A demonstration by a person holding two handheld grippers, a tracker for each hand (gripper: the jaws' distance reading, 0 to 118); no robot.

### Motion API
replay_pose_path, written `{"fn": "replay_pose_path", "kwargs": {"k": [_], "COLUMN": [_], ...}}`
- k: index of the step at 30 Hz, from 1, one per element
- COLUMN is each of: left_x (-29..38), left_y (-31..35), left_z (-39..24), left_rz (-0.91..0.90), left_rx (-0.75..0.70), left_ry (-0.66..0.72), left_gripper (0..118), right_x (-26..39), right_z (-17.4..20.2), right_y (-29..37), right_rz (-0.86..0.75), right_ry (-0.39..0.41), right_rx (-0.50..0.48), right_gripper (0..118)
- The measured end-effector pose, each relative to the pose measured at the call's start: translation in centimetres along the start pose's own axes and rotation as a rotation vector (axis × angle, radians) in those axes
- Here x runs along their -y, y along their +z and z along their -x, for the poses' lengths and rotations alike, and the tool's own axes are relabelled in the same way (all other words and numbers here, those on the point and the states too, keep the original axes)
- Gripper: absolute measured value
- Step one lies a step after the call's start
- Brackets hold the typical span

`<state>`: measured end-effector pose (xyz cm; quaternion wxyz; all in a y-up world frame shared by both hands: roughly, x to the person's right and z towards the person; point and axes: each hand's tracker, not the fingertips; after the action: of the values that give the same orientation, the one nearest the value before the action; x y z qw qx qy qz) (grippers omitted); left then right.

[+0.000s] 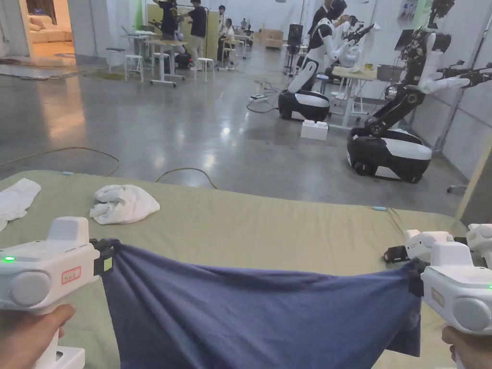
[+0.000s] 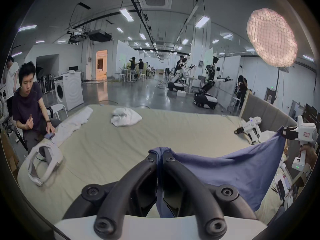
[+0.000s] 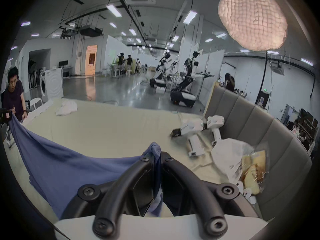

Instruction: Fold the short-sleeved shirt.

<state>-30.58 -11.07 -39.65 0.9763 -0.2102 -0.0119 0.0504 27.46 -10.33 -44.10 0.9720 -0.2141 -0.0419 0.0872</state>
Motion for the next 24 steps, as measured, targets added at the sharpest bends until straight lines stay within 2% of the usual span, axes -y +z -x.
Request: {"fn": "replay_pose_path", "kwargs": {"k": [7,11,18,24], "left_x": [-7.6,-12.5,-20.8,-25.3], "left_y": [1.4,1.8,1.8,1.3], "left_z": [1.4,1.1,1.1,1.4], "left_rz": [-0.084,-0.133,-0.206,-0.255], "left_rx": [-0.02,-0.043,-0.072,-0.1], "left_ry": [-0.01,-0.042,-0.062,-0.087], "left_gripper": [0,0,0,0], "right_x": [-7.2,-12.4,-20.8,-25.9], "right_z": [-1.3,-0.7,-1.1,-0.7], "right_y": [2.2,3.6,3.2,3.5], "right_rz": [-0.139,-0.227,-0.305,-0.372], "right_ry": [-0.038,-0.019,-0.033,-0.011], "right_rx": [-0.012,-0.005,0.011,0.032], "right_gripper": [4,4,4,4]}}
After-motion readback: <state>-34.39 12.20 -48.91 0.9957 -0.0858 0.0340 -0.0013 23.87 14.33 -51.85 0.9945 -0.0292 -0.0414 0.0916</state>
